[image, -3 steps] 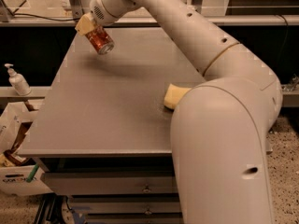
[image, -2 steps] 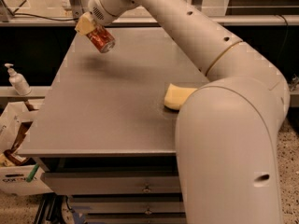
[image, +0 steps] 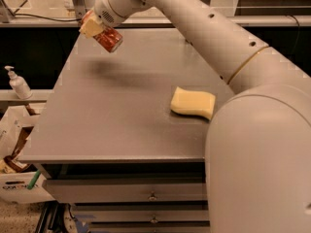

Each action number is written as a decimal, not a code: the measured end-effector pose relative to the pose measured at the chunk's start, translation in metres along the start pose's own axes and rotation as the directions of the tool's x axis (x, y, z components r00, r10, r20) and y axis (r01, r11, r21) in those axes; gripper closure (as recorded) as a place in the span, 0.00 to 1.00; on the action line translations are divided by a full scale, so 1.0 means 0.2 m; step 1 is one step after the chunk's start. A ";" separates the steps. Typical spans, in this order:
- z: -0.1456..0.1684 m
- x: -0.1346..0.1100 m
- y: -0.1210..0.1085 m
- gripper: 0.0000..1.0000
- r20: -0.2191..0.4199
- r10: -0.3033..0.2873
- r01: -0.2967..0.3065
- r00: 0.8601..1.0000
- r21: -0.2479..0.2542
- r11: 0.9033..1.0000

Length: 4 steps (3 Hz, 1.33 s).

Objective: Place coke can upright

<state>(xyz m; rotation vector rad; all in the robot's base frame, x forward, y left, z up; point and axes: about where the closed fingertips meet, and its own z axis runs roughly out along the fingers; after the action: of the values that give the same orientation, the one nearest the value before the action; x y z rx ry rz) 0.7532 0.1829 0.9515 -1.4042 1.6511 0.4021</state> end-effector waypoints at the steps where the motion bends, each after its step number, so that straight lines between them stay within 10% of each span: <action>1: -0.06 0.00 0.00 1.00 0.052 -0.045 0.044 0.998 0.015 0.999; 4: -0.23 0.04 -0.03 1.00 0.292 -0.033 0.033 0.956 0.006 0.999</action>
Offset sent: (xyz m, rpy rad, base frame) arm -0.0097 -0.0387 0.0226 0.2111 -0.0989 0.0950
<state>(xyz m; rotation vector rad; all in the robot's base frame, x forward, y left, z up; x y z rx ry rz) 0.7392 0.1427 0.9719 -1.3002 1.3853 0.5613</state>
